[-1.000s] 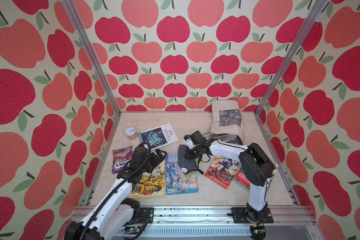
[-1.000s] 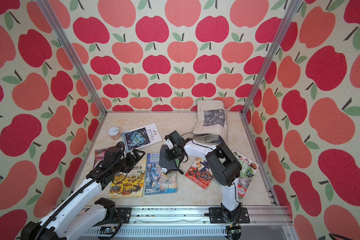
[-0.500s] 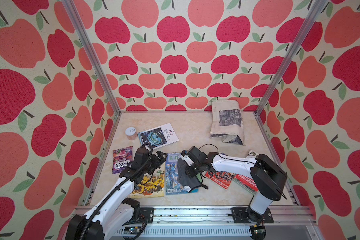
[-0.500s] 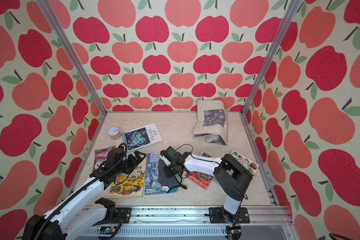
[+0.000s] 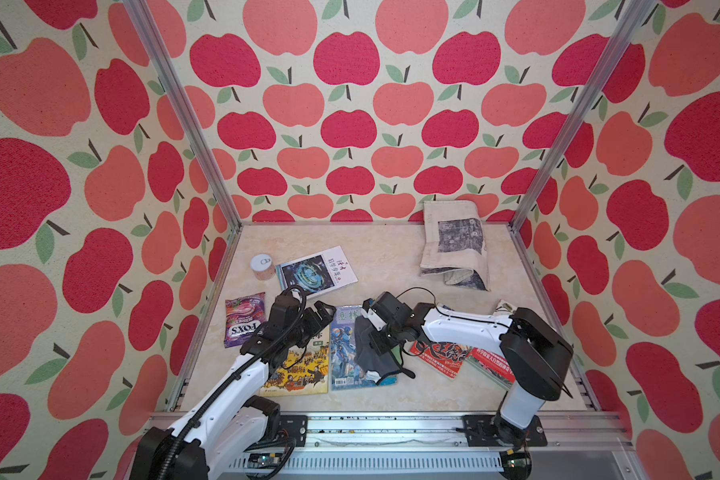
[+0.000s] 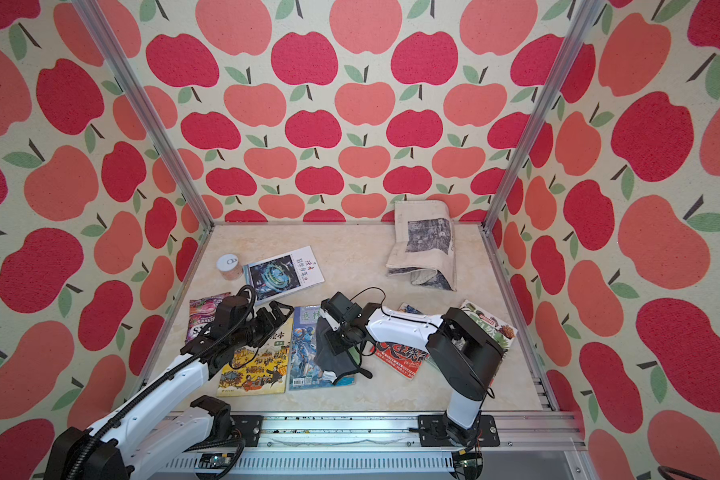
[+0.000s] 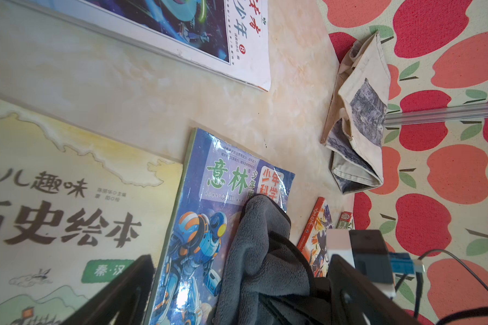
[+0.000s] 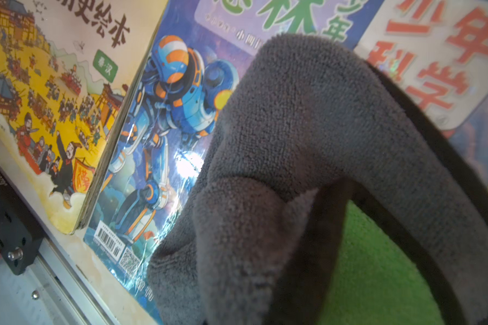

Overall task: Wipe the cover of the book
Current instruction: Wipe the dirt from the cover of the book.

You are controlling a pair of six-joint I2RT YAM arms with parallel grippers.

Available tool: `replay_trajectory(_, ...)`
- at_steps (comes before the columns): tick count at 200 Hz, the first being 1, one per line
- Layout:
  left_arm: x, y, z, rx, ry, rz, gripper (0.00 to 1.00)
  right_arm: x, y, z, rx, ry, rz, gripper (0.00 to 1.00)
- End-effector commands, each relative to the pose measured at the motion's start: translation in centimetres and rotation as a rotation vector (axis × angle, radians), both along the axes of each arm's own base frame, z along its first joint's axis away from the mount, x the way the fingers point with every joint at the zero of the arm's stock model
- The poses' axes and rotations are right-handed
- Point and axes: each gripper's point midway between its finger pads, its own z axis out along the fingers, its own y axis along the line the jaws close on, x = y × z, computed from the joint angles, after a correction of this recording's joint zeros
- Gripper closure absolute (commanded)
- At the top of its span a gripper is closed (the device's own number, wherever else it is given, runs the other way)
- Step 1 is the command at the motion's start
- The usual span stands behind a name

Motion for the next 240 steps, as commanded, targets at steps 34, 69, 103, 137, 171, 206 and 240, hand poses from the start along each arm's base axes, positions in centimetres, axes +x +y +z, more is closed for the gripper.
replay_trajectory(34,-0.7,0.6,-0.6,0.033,-0.010,0.004,0.01,6.4,1.0,0.1,0.010,0.005,-0.031,1.00)
replay_trajectory(69,-0.7,0.4,-0.2,0.031,0.004,-0.003,0.01,10.2,1.1,0.0,0.026,0.009,-0.078,1.00)
replay_trajectory(103,-1.1,0.9,0.0,0.038,-0.005,0.016,0.01,12.0,1.4,0.2,0.023,0.007,-0.092,1.00)
replay_trajectory(137,-1.2,1.0,0.1,0.045,-0.005,0.018,0.01,9.9,1.1,-0.6,0.021,0.019,-0.073,1.00)
replay_trajectory(171,-0.8,1.0,0.1,0.045,-0.004,0.016,0.01,5.5,-1.0,-1.5,0.004,0.027,-0.067,1.00)
replay_trajectory(206,-0.1,0.7,0.0,0.047,0.005,0.006,0.01,0.7,-2.6,-0.7,-0.024,0.007,-0.030,1.00)
replay_trajectory(240,0.2,-0.1,-0.1,0.035,0.008,-0.019,0.01,-2.6,-3.7,0.0,-0.033,-0.013,-0.012,1.00)
